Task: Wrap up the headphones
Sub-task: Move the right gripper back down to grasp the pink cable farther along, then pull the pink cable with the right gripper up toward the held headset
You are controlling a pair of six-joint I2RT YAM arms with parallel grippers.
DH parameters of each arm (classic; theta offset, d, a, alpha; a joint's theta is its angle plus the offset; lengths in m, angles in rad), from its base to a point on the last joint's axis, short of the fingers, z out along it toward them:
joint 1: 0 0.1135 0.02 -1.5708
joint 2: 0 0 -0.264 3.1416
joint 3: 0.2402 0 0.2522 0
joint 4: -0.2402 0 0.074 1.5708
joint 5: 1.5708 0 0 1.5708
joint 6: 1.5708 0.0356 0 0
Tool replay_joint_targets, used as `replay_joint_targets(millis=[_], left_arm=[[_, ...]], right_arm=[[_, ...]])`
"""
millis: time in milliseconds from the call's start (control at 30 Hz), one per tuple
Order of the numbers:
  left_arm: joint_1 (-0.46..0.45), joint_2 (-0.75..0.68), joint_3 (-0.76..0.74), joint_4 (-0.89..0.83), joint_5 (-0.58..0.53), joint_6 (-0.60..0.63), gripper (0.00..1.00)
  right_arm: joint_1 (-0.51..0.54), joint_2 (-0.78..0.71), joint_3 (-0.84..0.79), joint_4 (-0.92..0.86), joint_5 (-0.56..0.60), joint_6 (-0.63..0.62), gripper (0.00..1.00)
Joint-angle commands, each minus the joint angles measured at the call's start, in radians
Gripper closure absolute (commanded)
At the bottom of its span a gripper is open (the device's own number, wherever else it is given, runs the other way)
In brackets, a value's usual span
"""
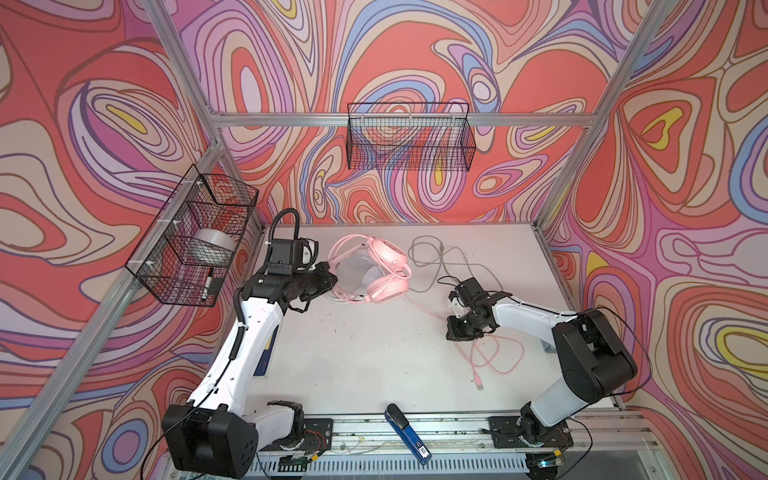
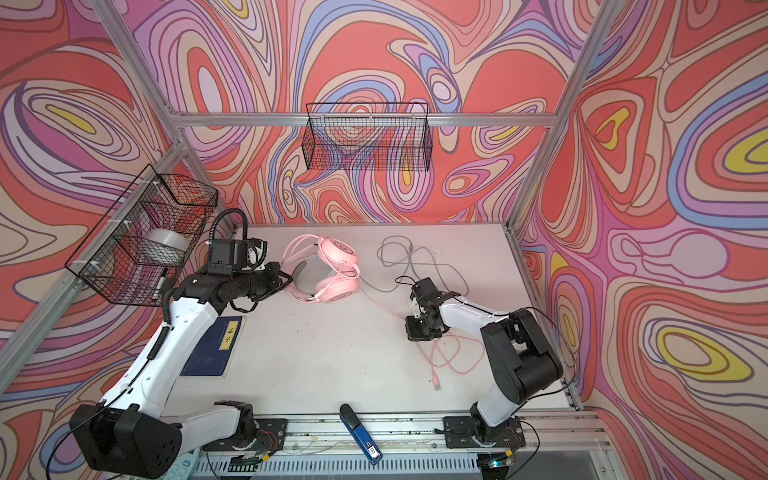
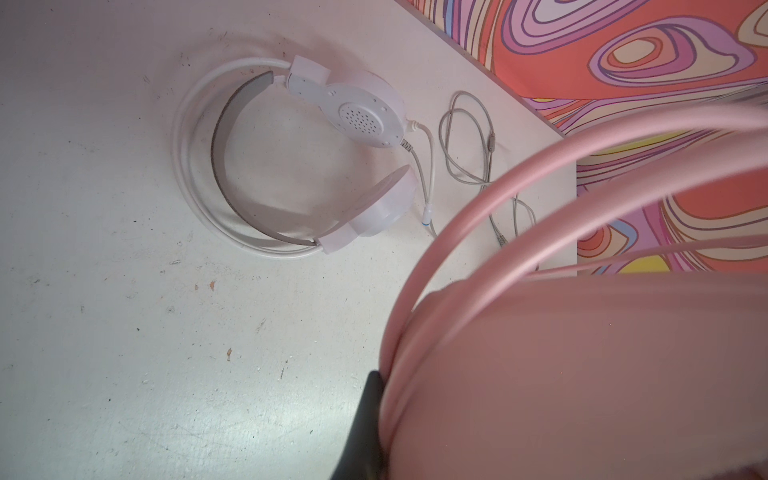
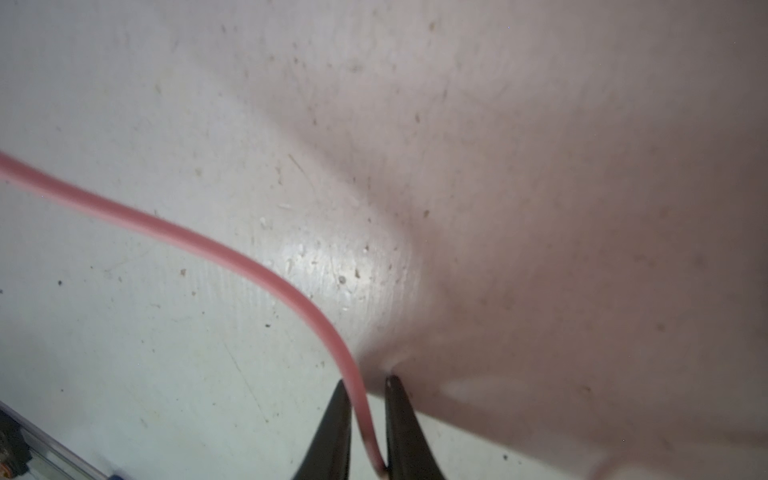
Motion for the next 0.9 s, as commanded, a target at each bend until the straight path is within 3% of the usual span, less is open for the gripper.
replay_joint_targets(millis=[0,100,600,867], left_arm=[[0.005,0.004,0.027,0.068,0.036,-0.060,1.00],[0.005,0.013,0.028,0.068,0.026,-0.072,1.00],[0.005,0.034,0.025,0.039,-0.077,-0.127,1.00],[0.005,0.056,0.000,-0.006,-0.153,-0.114,1.00]], right_arm=[[-0.002,-0.030,-0.013,0.017,-0.025,-0.011,0.93],[0.007,-0.062,-0.013,0.018,-0.040,-0.032,1.00],[0.262,-0.256,0.037,-0.004,-0.101,-0.210,1.00],[0.365,-0.281,0.173,-0.146,-0.180,-0.410,1.00]])
